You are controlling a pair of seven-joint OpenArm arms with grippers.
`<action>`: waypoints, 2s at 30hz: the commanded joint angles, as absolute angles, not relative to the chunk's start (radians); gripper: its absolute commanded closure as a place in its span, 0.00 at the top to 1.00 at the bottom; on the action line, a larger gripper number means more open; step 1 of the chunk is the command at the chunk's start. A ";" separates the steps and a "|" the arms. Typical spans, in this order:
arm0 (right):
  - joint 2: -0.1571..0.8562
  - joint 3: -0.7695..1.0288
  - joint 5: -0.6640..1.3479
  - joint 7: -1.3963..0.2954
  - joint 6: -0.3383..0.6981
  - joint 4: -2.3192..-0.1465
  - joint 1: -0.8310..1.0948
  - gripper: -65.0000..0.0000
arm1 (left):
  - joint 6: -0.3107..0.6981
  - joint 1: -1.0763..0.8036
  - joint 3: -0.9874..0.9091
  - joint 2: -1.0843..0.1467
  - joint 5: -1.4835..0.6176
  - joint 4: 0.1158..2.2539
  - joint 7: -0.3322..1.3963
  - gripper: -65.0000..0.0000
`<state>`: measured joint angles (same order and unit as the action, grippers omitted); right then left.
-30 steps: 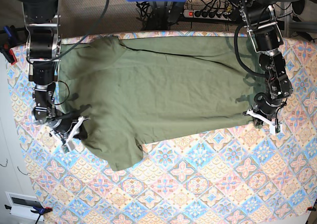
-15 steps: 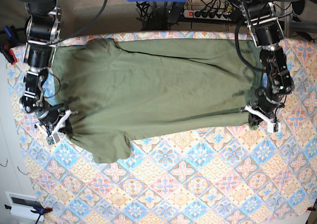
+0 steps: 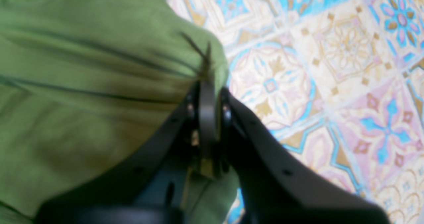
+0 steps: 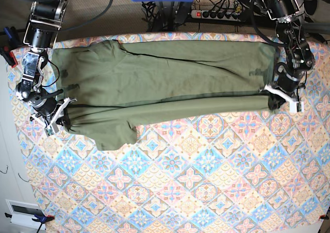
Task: Layout the t-shirt on the table in an organized manner, then fold the t-shirt properly
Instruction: 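Lift the side edge with both grippers and fold it over the shirt, then regrasp the sleeve fabric with the right gripper and tuck it inward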
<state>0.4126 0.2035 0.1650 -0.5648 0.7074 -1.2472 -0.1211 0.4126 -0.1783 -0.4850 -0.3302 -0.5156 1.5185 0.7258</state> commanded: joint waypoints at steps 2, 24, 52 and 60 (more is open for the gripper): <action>0.440 0.237 0.177 -0.542 0.698 -1.288 -0.113 0.01 | 0.403 -0.205 -0.516 -0.352 -0.522 1.554 0.704 0.00; 0.440 0.242 0.174 -0.544 0.698 -1.343 0.035 0.11 | 0.398 -0.269 -0.487 -0.358 -0.515 1.612 1.030 0.18; 0.433 0.102 0.173 -0.661 0.698 -1.501 -0.124 0.38 | 0.398 -0.266 -0.641 -0.311 -0.817 1.647 1.040 0.46; 0.432 0.073 0.173 -0.664 0.698 -1.307 -0.257 0.38 | 0.398 -0.268 -0.633 -0.274 -0.816 1.728 1.043 0.46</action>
